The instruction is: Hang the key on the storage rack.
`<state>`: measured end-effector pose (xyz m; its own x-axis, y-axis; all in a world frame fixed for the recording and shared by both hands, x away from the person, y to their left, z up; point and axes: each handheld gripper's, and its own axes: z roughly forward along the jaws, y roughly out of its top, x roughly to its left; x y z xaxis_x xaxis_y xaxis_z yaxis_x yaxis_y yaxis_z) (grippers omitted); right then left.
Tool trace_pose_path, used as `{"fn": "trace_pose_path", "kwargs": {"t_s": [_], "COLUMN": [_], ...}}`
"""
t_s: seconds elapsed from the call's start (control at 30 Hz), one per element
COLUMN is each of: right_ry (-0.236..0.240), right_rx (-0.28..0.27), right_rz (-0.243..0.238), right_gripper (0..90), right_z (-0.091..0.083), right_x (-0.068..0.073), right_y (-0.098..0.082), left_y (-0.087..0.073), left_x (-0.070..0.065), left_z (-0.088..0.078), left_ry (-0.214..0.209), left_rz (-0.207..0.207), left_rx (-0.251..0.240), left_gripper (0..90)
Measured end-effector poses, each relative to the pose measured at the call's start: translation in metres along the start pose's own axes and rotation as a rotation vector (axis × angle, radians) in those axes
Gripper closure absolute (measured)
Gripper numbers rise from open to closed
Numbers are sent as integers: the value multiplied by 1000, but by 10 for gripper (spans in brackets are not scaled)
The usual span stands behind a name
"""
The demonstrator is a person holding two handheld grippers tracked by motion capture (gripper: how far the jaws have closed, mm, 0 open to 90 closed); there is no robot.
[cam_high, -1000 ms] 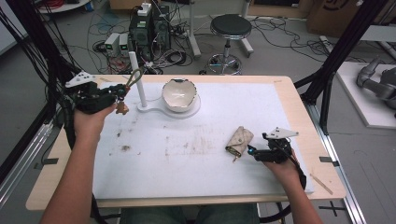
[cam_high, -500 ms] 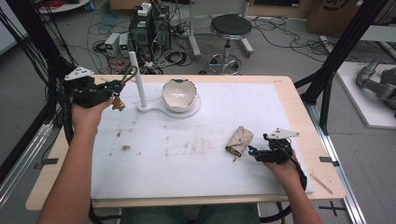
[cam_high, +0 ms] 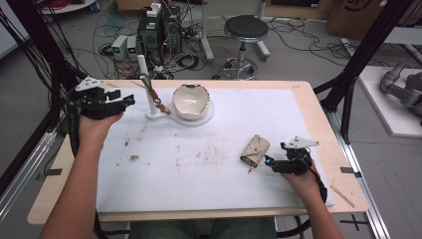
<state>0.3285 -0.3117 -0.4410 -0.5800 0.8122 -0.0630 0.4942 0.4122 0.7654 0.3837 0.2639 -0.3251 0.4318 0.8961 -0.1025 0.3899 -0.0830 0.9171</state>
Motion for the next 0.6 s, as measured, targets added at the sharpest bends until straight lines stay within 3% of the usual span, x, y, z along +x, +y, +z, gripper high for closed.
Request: {"fn": "trace_pose_path", "kwargs": {"t_s": [0.3, 0.4, 0.6], "right_ry": [-3, -11, -16], "right_rx": [-7, -15, -15], "right_rz": [4, 11, 17], "right_gripper": [189, 190, 189], "right_z": [-3, -6, -8], "right_x": [0, -2, -3], "right_y": [0, 1, -1], "left_y": [-24, -33, -42], "left_x": [-17, -28, -42], "left_z": [-6, -8, -11], "left_ry": [-60, -78, -106], "left_rz": [28, 67, 97], "left_rx": [11, 30, 12], "left_gripper": [265, 247, 203]}}
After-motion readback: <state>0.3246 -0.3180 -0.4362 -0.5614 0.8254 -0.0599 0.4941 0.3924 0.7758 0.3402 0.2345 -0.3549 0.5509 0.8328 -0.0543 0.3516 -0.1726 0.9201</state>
